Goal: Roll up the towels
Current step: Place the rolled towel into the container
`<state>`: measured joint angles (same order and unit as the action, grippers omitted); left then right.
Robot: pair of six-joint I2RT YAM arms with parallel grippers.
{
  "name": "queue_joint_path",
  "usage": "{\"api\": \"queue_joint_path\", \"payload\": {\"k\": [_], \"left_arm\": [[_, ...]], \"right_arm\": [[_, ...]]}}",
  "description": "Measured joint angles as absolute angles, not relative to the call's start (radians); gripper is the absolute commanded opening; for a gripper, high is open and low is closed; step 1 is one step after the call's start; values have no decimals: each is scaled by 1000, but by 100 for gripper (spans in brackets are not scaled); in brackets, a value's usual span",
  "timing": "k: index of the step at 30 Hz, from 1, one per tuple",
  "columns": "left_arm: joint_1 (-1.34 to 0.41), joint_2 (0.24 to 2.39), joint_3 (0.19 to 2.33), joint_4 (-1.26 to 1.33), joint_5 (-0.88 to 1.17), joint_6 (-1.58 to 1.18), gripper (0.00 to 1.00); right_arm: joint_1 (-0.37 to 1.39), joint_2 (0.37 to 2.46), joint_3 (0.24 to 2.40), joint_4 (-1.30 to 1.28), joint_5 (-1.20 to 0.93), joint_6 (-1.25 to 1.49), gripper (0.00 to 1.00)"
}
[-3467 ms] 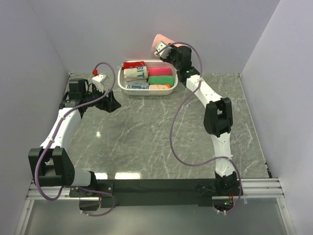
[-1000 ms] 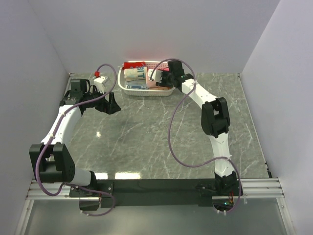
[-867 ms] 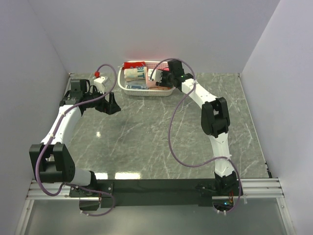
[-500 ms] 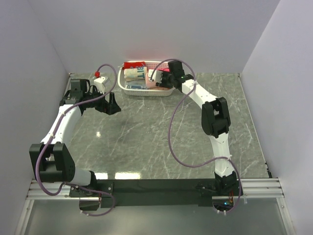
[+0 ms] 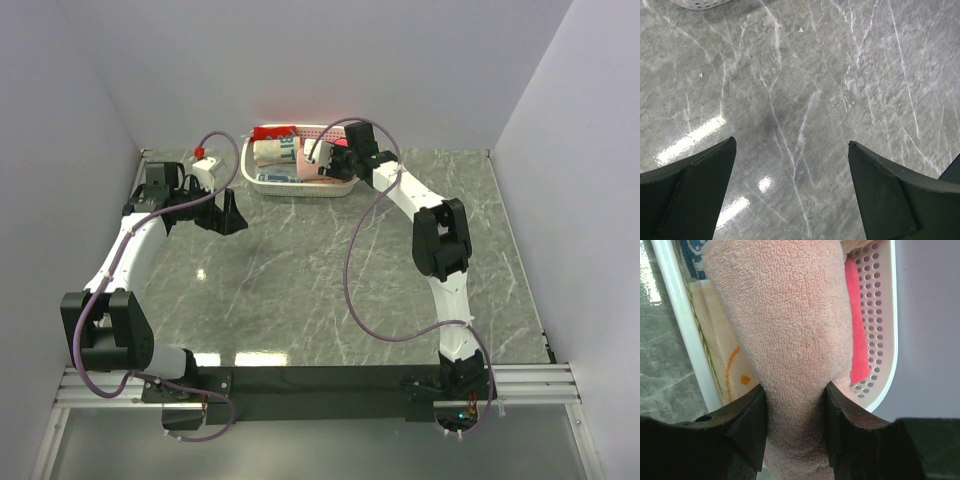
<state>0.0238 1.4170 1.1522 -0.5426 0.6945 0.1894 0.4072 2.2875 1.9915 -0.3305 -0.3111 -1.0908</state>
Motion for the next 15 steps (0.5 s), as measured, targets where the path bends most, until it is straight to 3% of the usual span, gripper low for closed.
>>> {"api": "queue_joint_path", "payload": {"k": [2, 5, 12, 15], "left_arm": [[24, 1417, 1152, -543, 694, 189, 99], [24, 1419, 1153, -544, 694, 190, 99], [24, 1422, 1176, -553, 691, 191, 99], [24, 1422, 1183, -556, 691, 194, 99]], "right_arm": [[407, 2288, 1991, -329, -312, -1084, 3], [407, 2293, 1996, -327, -311, -1073, 23], [407, 2289, 1982, -313, -308, -1064, 48], [407, 2276, 1960, -300, -312, -1061, 66]]}}
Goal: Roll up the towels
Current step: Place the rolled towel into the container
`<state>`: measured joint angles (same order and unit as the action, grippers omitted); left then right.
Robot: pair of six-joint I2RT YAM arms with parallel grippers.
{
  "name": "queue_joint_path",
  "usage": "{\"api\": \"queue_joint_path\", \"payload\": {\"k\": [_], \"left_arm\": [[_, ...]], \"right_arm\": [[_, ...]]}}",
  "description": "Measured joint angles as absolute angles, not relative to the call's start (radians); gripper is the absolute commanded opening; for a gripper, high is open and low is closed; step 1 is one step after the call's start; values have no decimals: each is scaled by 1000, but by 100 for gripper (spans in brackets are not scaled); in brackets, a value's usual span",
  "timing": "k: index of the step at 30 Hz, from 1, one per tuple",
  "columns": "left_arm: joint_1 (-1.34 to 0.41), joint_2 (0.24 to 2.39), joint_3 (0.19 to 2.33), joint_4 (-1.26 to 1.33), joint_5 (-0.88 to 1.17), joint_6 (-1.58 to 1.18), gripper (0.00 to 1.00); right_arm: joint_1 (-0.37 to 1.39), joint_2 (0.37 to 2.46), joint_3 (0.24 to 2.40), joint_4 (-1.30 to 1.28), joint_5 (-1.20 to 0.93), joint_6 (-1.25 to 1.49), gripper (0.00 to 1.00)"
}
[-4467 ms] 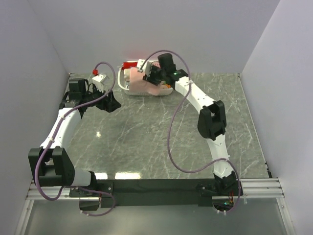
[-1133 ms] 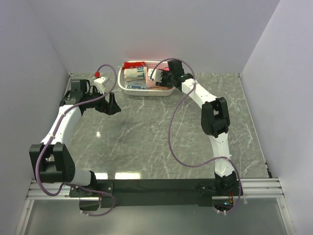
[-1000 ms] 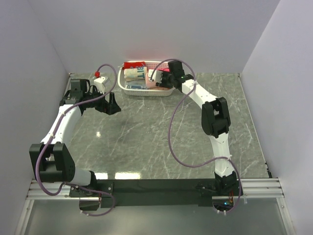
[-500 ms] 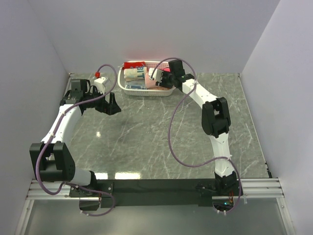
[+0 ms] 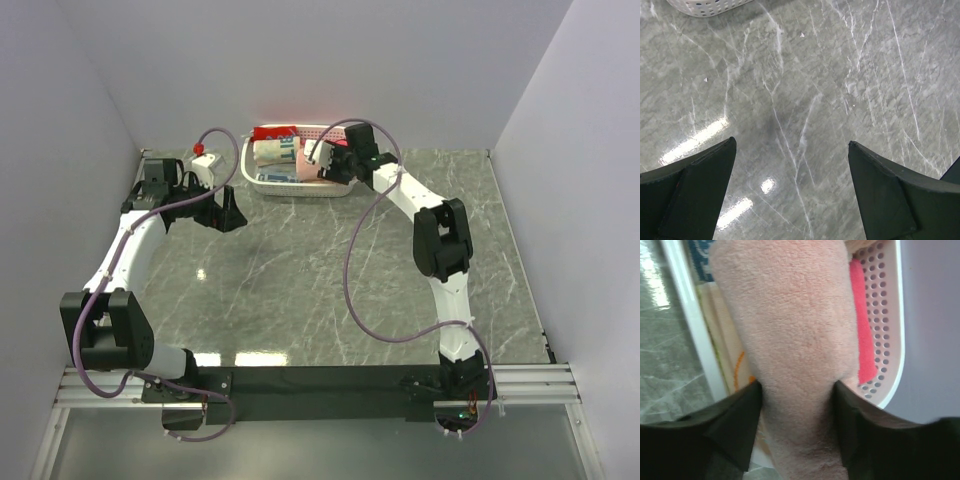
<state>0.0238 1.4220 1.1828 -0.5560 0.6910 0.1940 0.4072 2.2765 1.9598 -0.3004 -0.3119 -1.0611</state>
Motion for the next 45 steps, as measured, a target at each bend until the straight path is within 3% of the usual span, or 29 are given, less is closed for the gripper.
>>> {"api": "queue_joint_path", "payload": {"k": [3, 4, 6, 21, 30, 37, 40, 45], "left_arm": [[24, 1422, 1185, -559, 691, 194, 99], [24, 1422, 1185, -559, 690, 194, 100], [24, 1422, 1185, -559, 690, 194, 99], [25, 1443, 1276, -620, 652, 178, 100], [36, 1497, 1376, -680, 627, 139, 99], [40, 1497, 1427, -678, 514, 71, 99], [41, 1495, 1426, -678, 472, 58, 99], [43, 1441, 1294, -654, 433, 46, 99]], "right_arm": [[408, 2267, 1945, -309, -327, -1047, 77], [408, 2264, 1940, -312, -333, -1043, 85], [408, 2257, 1935, -308, -336, -1037, 88], [408, 2117, 1866, -421, -376, -974, 94], [405, 1895, 1820, -485, -416, -885, 96], [342, 1685, 1804, -556, -453, -635, 96], [256, 1566, 1709, -553, -464, -485, 97], [105, 1349, 1359, -530, -455, -294, 98]]}}
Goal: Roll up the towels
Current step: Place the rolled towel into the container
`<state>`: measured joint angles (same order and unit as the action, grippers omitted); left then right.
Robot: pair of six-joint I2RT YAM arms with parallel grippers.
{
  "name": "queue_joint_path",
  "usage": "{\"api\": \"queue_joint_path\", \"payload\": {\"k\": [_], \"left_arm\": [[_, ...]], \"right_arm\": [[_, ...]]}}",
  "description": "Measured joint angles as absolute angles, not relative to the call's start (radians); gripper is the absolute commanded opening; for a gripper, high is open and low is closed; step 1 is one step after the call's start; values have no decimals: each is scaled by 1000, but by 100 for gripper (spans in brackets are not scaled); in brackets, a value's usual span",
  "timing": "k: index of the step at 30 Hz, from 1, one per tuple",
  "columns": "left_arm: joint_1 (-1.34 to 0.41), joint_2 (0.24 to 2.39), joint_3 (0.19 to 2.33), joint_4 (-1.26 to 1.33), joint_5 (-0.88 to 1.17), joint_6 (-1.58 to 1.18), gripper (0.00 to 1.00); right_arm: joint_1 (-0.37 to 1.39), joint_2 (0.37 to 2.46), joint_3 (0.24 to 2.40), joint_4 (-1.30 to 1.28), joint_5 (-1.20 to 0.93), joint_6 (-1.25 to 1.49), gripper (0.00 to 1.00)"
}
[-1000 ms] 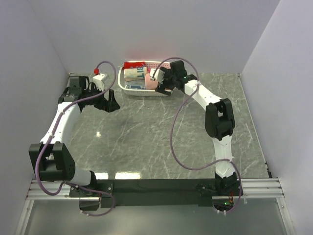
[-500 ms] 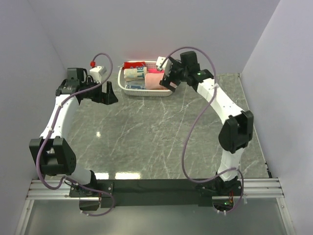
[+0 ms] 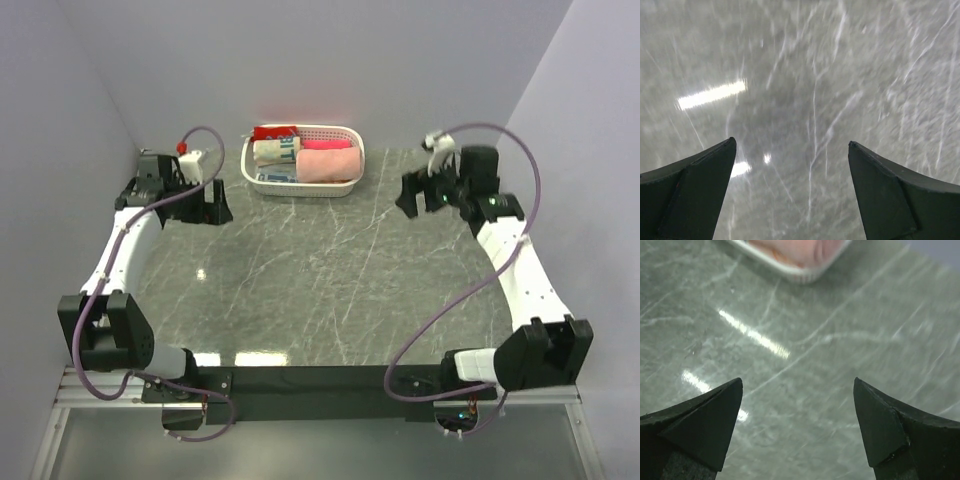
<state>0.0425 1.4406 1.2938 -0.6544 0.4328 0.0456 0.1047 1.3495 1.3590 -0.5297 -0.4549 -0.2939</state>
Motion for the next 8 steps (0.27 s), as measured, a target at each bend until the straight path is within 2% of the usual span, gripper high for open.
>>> {"api": "queue_joint_path", "payload": {"k": [5, 8], "left_arm": [[43, 1383, 1128, -647, 381, 49, 99], [43, 1363, 1079, -648, 368, 52, 99]], "right_arm": [[62, 1204, 1055, -536, -445, -175, 98], [57, 1139, 981, -550, -445, -134, 98]]}}
